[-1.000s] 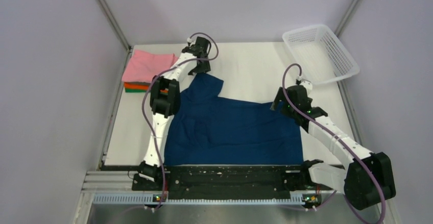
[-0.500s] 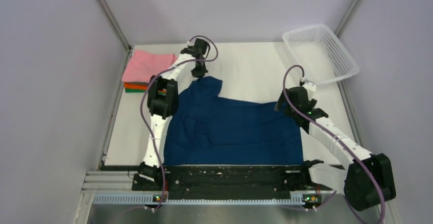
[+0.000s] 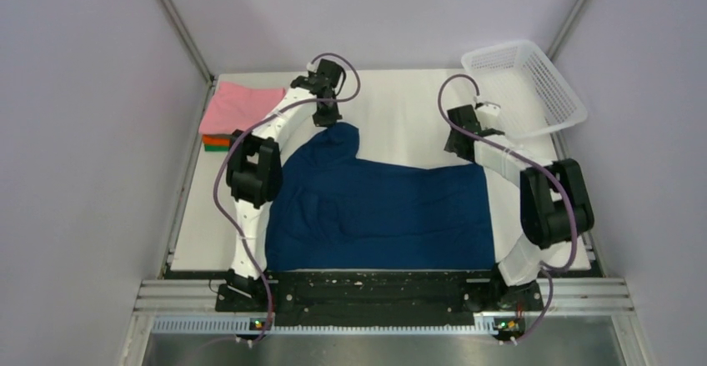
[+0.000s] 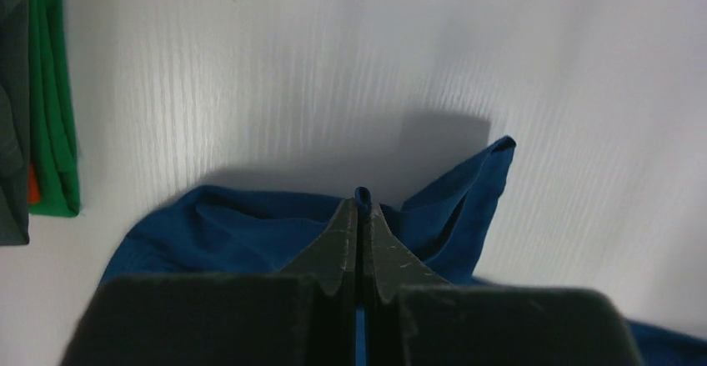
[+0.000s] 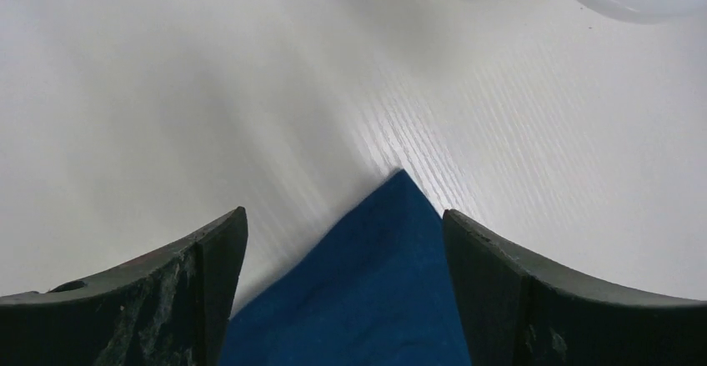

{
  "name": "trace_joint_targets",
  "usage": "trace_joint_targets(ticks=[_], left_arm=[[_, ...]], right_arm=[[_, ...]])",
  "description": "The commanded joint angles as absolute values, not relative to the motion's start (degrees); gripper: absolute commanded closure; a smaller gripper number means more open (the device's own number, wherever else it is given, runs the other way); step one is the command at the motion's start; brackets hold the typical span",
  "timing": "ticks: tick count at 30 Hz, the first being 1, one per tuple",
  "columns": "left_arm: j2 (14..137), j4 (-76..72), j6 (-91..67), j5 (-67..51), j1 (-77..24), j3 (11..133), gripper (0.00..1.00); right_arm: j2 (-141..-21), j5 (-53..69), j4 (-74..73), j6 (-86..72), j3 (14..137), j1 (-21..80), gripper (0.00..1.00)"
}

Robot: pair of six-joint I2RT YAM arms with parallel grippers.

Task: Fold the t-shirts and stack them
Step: Grab the side of the flattened tshirt furthest away from the robot with both arms, then fold the other side of the tshirt into a rectangle

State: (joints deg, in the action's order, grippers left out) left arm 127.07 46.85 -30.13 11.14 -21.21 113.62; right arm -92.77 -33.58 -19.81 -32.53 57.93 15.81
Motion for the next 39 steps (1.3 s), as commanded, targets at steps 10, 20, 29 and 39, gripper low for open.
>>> trace_joint_targets(ticks=[10,20,29,39], left_arm=[[113.74,45.54,-31.17,9.13,-23.78,101.64,1.0],[108.13,43.8,-32.16,8.34,-24.49,94.88,1.0],[103.71,42.62,-31.93,7.48,-25.7,89.65,1.0],[93.72,41.32,-28.65,7.64,-29.66,79.44,1.0]], right_arm=[[-105.37,-35.46,-28.24,-37.13,63.82,14.7,0.27],[-100.32,-38.8,-28.33,-39.98,58.37,14.77,0.54],[-98.52,-37.63,-23.01,-37.88,58.3,14.57,0.93],[-89.95,-33.05,-18.42,-31.65,51.84,16.2,1.0]])
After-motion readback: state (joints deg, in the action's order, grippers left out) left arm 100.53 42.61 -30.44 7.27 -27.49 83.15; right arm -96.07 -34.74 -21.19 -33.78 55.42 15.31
